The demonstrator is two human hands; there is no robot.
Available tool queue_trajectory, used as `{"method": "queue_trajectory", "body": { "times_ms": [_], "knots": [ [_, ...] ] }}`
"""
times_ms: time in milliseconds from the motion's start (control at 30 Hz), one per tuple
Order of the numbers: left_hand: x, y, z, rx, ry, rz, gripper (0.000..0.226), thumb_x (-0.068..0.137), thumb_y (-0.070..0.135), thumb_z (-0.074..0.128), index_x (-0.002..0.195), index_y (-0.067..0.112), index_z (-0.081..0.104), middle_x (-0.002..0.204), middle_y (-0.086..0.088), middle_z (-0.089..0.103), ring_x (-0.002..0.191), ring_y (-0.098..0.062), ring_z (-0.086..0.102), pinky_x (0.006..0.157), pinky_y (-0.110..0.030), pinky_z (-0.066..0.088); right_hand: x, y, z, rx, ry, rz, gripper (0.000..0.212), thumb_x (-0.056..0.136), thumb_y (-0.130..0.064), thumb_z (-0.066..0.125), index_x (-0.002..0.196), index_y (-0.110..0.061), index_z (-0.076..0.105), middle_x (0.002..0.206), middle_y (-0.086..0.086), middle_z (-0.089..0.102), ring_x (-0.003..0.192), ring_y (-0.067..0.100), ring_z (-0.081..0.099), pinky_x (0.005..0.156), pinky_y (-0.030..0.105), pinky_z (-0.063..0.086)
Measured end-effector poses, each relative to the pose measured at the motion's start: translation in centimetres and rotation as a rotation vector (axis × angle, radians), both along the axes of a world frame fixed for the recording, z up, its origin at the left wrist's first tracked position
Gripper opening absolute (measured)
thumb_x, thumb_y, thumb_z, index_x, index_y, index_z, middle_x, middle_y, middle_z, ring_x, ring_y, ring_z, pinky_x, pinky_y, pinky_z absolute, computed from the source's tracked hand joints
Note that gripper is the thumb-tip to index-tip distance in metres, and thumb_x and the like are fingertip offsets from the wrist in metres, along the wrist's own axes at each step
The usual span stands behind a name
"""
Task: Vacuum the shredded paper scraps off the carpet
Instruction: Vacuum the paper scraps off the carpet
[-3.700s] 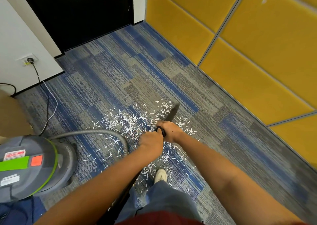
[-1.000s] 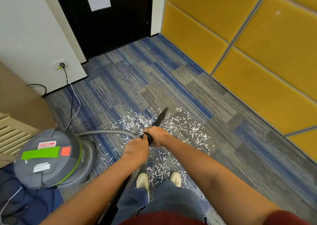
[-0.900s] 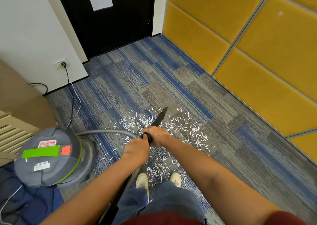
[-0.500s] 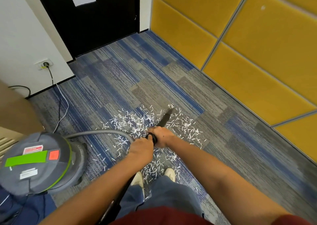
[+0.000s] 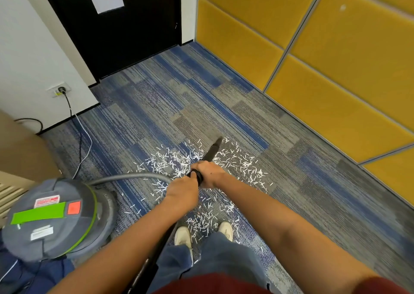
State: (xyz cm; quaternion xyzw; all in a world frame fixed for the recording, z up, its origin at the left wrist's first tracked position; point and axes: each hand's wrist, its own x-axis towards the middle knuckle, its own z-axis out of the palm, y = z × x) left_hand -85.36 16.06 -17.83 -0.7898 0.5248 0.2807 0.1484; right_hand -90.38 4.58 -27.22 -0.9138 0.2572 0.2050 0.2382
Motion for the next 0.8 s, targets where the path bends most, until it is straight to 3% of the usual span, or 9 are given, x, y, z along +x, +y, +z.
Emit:
{"method": "queue_trajectory", "body": {
  "times_ms": [67,233,800],
  "knots": [
    [0.2,-0.4,-0.1,-0.003,0.001,0.004,0.066,0.096,0.005,0.044,0.151,0.012,0.008,0.113,-0.008,0.055,0.092,-0.02,0.054,0.071,-0.024,0.044,0.3,-0.3,-0.2,0.002,0.004,-0.002,0.02,0.081,-0.005,0.064,0.091,-0.018,0.052,0.099,0.005,0.062,0.09,0.021,0.061,0.085,0.036,0.054],
    [-0.4,-1.2,-0.3,0.017,0.0,-0.029,0.064,0.095,0.006,0.045,0.15,0.009,0.012,0.119,-0.01,0.054,0.107,-0.025,0.057,0.082,-0.032,0.049,-0.6,-0.9,-0.5,-0.01,0.029,-0.001,0.022,0.083,-0.009,0.063,0.103,-0.014,0.056,0.104,0.006,0.06,0.092,0.022,0.06,0.083,0.034,0.052],
    [-0.3,-2.1,-1.1,0.021,0.02,-0.065,0.069,0.093,0.009,0.051,0.15,0.01,0.01,0.119,-0.01,0.054,0.106,-0.024,0.056,0.081,-0.032,0.049,-1.6,-1.6,-1.0,-0.005,0.029,-0.043,0.018,0.082,-0.011,0.063,0.094,-0.019,0.052,0.099,0.004,0.062,0.089,0.021,0.061,0.083,0.037,0.054]
  ]
}}
